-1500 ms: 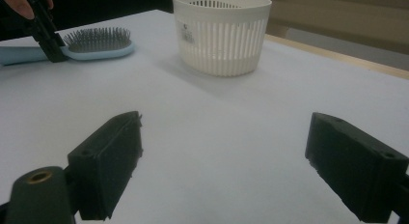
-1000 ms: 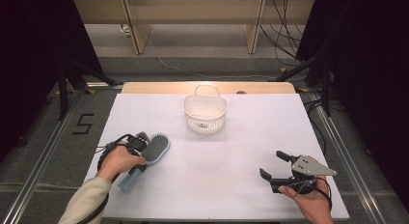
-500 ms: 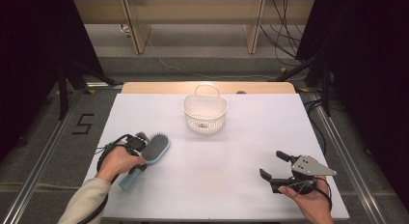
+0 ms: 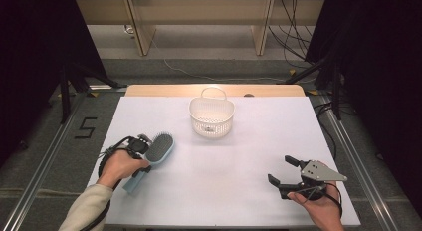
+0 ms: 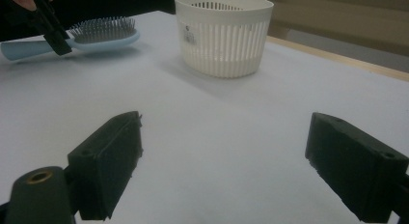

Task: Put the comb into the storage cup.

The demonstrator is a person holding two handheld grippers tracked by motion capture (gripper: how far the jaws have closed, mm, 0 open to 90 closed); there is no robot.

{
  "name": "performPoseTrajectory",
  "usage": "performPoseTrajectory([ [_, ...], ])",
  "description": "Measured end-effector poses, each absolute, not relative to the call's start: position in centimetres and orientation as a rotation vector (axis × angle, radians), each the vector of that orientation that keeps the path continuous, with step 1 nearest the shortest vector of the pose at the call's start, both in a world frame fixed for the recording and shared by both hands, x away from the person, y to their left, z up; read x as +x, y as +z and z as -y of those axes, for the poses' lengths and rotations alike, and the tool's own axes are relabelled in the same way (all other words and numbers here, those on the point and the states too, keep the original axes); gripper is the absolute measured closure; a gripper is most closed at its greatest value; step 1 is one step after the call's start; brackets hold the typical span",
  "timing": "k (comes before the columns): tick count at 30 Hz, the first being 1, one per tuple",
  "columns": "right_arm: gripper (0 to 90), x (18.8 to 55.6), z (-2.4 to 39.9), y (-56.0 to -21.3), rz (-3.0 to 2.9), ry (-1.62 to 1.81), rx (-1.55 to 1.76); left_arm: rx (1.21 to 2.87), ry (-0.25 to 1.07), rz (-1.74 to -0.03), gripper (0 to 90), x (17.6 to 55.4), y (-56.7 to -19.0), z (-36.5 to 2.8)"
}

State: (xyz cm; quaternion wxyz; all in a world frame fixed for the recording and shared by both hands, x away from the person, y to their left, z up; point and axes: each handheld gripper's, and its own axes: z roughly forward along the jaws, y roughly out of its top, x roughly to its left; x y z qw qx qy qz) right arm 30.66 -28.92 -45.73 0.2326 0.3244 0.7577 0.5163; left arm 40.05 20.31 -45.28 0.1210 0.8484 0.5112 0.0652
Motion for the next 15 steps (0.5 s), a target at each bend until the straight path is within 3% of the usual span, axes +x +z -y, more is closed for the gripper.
performPoseTrajectory([
  [15,13.4,30.66,28.92,-45.71,-2.081,1.417,0.892,2.387,0.271,-1.476,69.7,39.99,-44.40,-20.36],
])
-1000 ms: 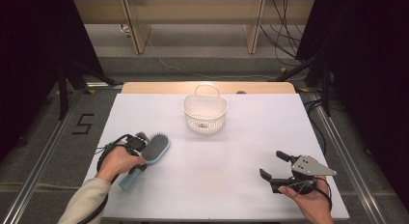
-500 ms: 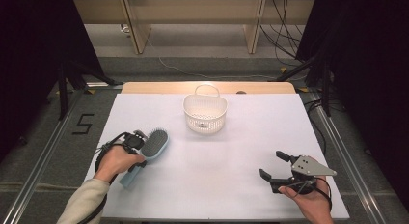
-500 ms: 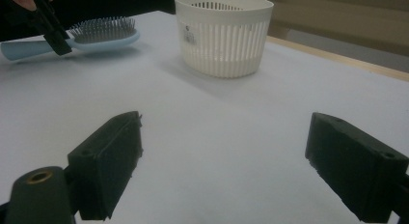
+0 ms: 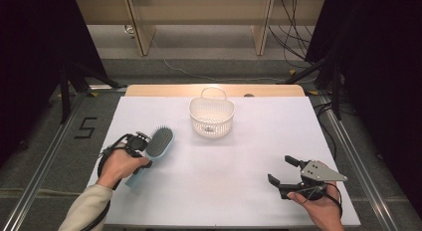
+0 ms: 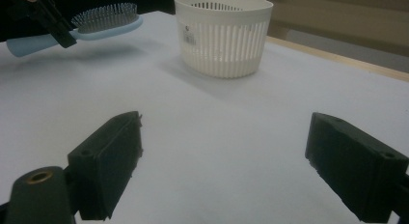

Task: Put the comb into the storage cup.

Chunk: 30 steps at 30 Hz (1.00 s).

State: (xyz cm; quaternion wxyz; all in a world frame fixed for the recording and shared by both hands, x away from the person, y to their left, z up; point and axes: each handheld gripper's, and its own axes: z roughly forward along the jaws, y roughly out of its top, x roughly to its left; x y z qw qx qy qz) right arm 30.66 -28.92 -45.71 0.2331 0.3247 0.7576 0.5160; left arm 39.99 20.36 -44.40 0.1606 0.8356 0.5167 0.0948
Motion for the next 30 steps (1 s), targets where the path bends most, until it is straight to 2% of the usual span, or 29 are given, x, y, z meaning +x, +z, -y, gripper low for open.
performPoseTrajectory([
  [30,13.4,30.69,28.88,-45.75,-2.081,1.422,0.895,2.178,0.422,-1.449,69.7,40.16,-43.60,-20.43],
])
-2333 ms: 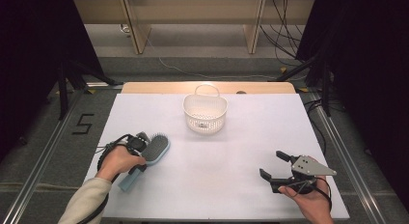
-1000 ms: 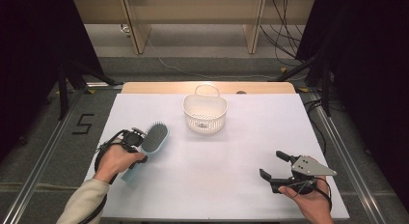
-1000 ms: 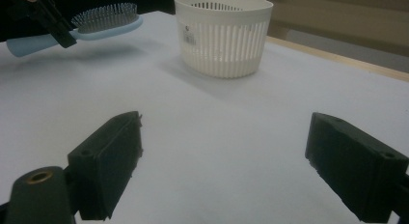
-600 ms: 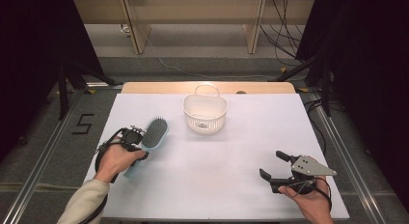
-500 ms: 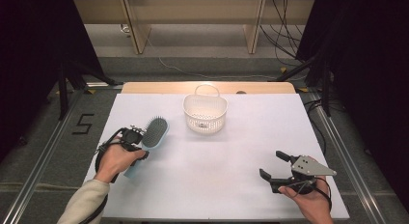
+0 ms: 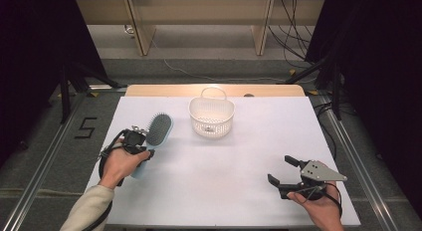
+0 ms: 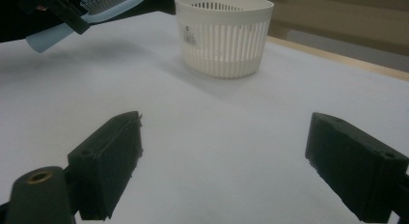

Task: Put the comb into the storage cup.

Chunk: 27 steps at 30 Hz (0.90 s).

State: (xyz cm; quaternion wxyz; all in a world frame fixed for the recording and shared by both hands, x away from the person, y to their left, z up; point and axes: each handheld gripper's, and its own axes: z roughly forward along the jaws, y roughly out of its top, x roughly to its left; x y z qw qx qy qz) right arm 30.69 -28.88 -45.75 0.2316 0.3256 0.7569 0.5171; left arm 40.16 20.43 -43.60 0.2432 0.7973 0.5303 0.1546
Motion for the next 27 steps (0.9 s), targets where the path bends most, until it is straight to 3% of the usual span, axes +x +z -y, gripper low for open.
performPoseTrajectory([
  [27,13.4,30.67,28.86,-45.73,-2.079,1.420,0.892,2.047,0.544,-1.396,69.7,40.05,-42.97,-20.42],
])
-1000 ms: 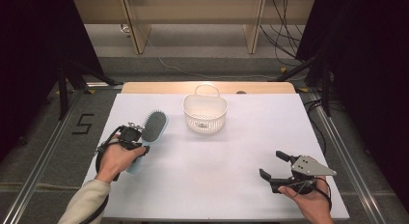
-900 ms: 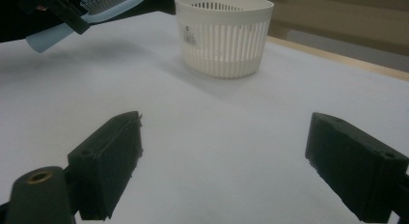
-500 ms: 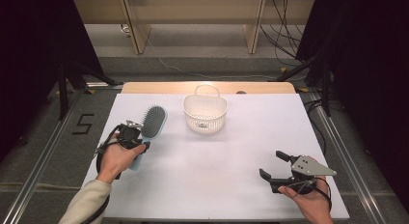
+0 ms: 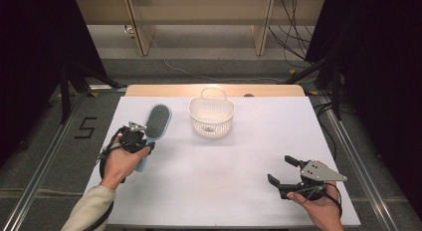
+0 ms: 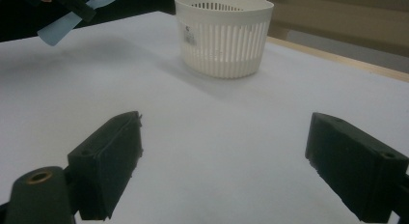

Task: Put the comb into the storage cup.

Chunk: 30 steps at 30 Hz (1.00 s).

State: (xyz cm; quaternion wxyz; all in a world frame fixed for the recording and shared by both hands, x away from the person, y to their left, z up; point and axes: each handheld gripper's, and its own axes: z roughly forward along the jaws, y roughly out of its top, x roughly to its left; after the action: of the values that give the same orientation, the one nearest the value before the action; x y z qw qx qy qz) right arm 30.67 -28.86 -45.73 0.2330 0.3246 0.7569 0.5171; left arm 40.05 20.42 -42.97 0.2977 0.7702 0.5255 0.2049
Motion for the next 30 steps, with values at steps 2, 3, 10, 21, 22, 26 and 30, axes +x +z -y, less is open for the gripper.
performPoseTrajectory([
  [2,13.4,30.67,28.86,-45.72,-2.078,1.421,0.892,2.048,0.559,-1.390,69.7,40.08,-43.04,-20.44],
  [3,13.4,30.66,28.86,-45.72,-2.079,1.421,0.891,2.046,0.566,-1.389,69.7,40.08,-43.05,-20.45],
  [10,13.4,30.67,28.85,-45.73,-2.079,1.421,0.891,2.016,0.601,-1.367,69.7,40.07,-42.98,-20.50],
  [21,13.4,30.66,28.85,-45.71,-2.077,1.421,0.891,1.973,0.631,-1.335,69.7,40.03,-42.81,-20.53],
  [22,13.3,30.65,28.85,-45.71,-2.078,1.422,0.891,1.976,0.635,-1.327,69.7,40.03,-42.79,-20.56],
  [26,13.3,30.65,28.85,-45.70,-2.077,1.421,0.891,1.964,0.656,-1.309,69.7,40.03,-42.77,-20.61],
  [30,13.3,30.67,28.86,-45.71,-2.077,1.421,0.890,1.956,0.665,-1.294,69.7,40.06,-42.84,-20.66],
])
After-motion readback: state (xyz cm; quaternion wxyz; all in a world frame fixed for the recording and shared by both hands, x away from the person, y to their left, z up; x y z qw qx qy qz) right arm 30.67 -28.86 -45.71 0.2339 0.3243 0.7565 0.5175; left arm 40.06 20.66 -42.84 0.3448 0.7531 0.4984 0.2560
